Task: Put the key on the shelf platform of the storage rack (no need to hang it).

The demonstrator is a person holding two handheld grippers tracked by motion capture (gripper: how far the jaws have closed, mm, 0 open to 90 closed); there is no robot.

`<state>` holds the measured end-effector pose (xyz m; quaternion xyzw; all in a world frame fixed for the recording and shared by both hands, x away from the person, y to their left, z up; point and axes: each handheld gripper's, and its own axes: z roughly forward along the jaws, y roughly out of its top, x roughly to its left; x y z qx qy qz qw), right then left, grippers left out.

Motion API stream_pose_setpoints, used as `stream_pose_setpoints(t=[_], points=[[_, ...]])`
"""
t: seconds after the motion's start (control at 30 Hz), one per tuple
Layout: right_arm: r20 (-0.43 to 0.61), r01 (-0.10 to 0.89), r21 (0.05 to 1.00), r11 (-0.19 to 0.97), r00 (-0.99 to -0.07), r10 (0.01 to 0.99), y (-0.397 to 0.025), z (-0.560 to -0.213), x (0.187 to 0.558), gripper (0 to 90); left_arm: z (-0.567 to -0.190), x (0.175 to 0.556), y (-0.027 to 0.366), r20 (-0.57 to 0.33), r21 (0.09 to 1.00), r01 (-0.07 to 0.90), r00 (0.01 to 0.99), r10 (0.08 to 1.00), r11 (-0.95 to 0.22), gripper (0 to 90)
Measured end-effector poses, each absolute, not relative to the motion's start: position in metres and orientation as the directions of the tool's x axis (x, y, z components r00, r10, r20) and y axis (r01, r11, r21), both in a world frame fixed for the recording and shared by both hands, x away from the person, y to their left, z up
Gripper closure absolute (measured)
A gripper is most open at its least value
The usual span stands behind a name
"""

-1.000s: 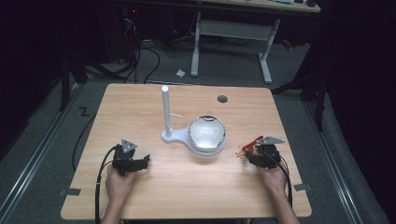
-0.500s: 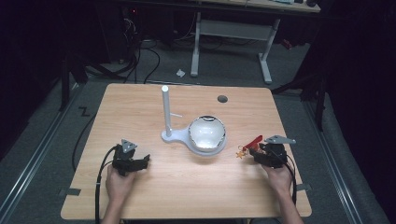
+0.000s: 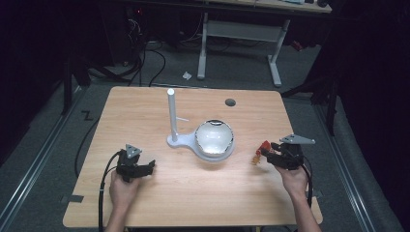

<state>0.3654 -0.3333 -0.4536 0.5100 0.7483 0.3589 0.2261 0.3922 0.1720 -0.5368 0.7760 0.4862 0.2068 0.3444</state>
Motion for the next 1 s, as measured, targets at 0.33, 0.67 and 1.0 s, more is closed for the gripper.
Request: stream_pose_setpoints(t=[0.33, 0.67, 1.0], points=[[0.075, 0.551, 0.818, 0.162, -0.382, 0.921, -0.341, -0.433, 0.356, 48.3, -0.537, 0.392, 0.172, -0.015, 0.736, 0.613, 0.441, 0.897, -0.289, 21.4], [0.093, 0.513, 0.846, 0.144, -0.407, 0.909, -0.34, -0.411, 0.354, 48.2, -0.537, 0.392, 0.172, -0.015, 0.736, 0.612, 0.441, 0.897, -0.289, 21.3], [0.102, 0.498, 0.854, 0.149, -0.442, 0.891, -0.332, -0.392, 0.355, 48.2, -0.537, 0.392, 0.172, -0.015, 0.736, 0.613, 0.441, 0.897, -0.289, 21.3]])
